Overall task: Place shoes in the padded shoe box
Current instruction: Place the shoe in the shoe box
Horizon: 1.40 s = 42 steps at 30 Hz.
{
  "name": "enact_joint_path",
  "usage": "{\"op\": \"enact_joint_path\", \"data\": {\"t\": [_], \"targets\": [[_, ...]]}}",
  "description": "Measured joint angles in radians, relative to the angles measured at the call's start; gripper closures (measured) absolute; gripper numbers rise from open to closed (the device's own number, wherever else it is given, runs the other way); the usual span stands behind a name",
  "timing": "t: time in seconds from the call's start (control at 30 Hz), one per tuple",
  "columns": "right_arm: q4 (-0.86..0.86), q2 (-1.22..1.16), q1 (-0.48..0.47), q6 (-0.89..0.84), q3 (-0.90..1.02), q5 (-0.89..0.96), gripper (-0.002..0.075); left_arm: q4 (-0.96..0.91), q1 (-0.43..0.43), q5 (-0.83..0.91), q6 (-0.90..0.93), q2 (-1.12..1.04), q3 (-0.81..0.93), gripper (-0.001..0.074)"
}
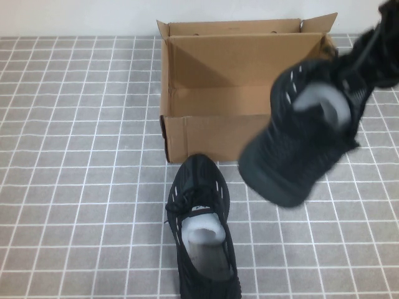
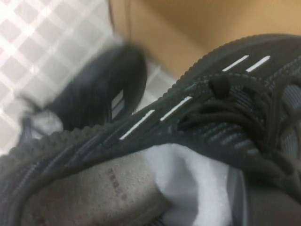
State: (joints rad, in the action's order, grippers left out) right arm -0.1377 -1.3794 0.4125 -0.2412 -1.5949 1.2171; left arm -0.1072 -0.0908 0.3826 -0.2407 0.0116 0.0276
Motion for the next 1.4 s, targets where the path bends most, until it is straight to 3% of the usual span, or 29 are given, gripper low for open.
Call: {"op": "enact_joint_path", "data": {"t": [0.2,0.73,0.97,1.4], "targets": [[0.044,-0.083,0.0,0.25,-0.139,-0.018,0.0709,0.0,0.0,0.0,0.0,0.0,0.0,0.0733],[0.2,-0.475,0.0,0.702,-0.479,-0.192,0.0709,0.0,0.0,0.0,0.0,0.0,0.0,0.0733],[0.22,-0.606,-0.002,0.782,-0.573,-0.242,0.0709,0.0,0.0,0.0,0.0,0.0,0.0,0.0733],[0.196,-0.679,-0.028,0.812,-0.583,-0.322,0.0709,0.0,0.0,0.0,0.0,0.0,0.0,0.0733]]}}
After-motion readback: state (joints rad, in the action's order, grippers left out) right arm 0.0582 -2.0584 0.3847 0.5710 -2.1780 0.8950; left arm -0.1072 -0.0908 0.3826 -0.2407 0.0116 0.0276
